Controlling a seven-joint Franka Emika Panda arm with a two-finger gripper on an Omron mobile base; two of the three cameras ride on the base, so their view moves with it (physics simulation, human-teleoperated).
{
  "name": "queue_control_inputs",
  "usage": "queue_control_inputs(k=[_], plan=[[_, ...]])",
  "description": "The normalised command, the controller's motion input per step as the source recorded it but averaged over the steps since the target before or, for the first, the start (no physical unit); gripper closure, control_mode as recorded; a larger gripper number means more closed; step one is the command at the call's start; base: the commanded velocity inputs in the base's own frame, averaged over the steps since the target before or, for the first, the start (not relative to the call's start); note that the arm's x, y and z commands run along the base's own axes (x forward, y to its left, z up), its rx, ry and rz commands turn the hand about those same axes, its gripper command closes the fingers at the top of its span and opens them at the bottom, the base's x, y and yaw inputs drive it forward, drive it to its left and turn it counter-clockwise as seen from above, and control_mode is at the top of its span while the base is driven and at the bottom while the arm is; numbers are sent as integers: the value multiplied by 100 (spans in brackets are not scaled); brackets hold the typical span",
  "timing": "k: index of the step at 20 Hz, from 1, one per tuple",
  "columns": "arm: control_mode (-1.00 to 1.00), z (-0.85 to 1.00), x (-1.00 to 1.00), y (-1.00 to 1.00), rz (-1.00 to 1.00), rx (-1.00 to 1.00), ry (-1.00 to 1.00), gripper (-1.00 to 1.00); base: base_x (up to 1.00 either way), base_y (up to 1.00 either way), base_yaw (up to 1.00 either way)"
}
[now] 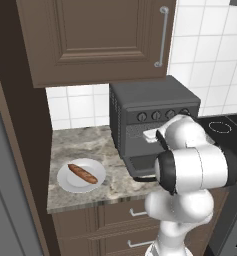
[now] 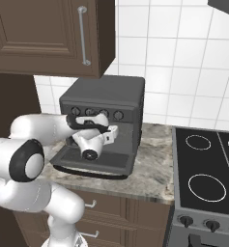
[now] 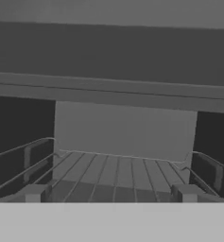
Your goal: Pull the toaster oven rack outwards. Pick up the baguette from the plate and place it on the toaster oven rack. Close the toaster oven door fully and set the temperature to the lowest setting.
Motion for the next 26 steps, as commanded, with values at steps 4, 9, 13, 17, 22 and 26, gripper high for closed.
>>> queue_control_inputs(k=[4, 9, 13, 17, 22, 26], plan=[[-100, 0, 42, 0, 0, 0, 16, -100, 0, 0, 0], [-100, -1, 38, 0, 0, 0, 13, -100, 0, 0, 0], [-100, -9, 38, 0, -2, 0, 12, -100, 0, 0, 0], [-100, -17, 35, 0, -6, 0, 15, -100, 0, 0, 0], [-100, -41, 26, -1, -14, -7, 30, -100, 0, 0, 0], [-100, -83, 34, 0, -16, -30, 48, -100, 0, 0, 0]])
